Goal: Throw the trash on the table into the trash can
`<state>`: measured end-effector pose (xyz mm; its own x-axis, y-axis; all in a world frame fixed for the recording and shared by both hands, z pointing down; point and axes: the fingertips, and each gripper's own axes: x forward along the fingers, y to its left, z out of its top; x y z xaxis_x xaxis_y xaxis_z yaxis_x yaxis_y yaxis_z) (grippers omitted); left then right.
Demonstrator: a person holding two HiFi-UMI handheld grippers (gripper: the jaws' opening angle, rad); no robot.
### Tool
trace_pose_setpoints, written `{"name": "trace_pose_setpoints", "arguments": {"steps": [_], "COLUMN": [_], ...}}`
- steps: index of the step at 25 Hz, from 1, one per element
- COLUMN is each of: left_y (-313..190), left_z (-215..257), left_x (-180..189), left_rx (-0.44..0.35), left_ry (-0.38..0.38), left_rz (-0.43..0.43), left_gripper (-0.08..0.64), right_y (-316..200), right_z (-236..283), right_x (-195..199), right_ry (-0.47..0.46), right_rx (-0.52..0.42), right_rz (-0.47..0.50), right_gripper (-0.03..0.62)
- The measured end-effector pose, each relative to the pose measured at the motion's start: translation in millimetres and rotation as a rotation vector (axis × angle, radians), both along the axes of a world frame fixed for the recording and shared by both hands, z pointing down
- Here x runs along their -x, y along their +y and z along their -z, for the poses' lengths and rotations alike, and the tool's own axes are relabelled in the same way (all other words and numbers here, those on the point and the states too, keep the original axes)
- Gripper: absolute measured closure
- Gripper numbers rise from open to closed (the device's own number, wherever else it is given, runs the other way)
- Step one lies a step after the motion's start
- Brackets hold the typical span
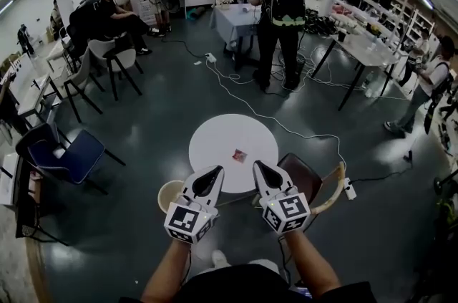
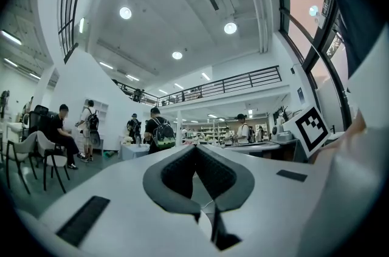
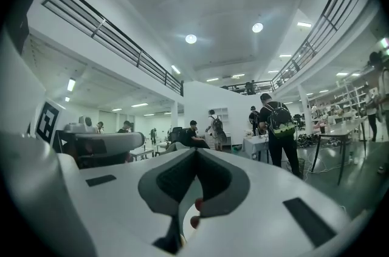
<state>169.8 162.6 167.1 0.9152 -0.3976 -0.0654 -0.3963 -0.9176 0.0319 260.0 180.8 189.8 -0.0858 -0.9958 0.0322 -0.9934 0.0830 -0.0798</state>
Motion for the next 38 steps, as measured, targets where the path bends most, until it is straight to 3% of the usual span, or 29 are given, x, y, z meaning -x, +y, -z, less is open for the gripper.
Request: {"name": "trace_pose_setpoints", "arguments": {"steps": [12, 30, 38], "left_y": [-38.3, -116.7, -155.6], "left_z": [-31.5, -104.0, -166.1], "left_x": [-4.0, -108.6, -149.0], "left_rx": [0.046, 0.161, 0.25], "left_ry": [-0.021, -0.134, -0.229], "left_rz": [-0.022, -0.021, -0.007], "left_gripper": [0.551, 0.551, 0.551], "right_y": [-29.1, -103.5, -134.3], "right_z": [-24.2, -74.9, -112.6], "right_x": [-6.7, -116.7, -156.6], "right_ry": [0.004, -0.038, -0.06], "right_rx": [0.032, 0.122, 0.178], "right_rz": [-0.039, -0.053, -0.049], "right_gripper": [0.575, 0.575, 0.575]}}
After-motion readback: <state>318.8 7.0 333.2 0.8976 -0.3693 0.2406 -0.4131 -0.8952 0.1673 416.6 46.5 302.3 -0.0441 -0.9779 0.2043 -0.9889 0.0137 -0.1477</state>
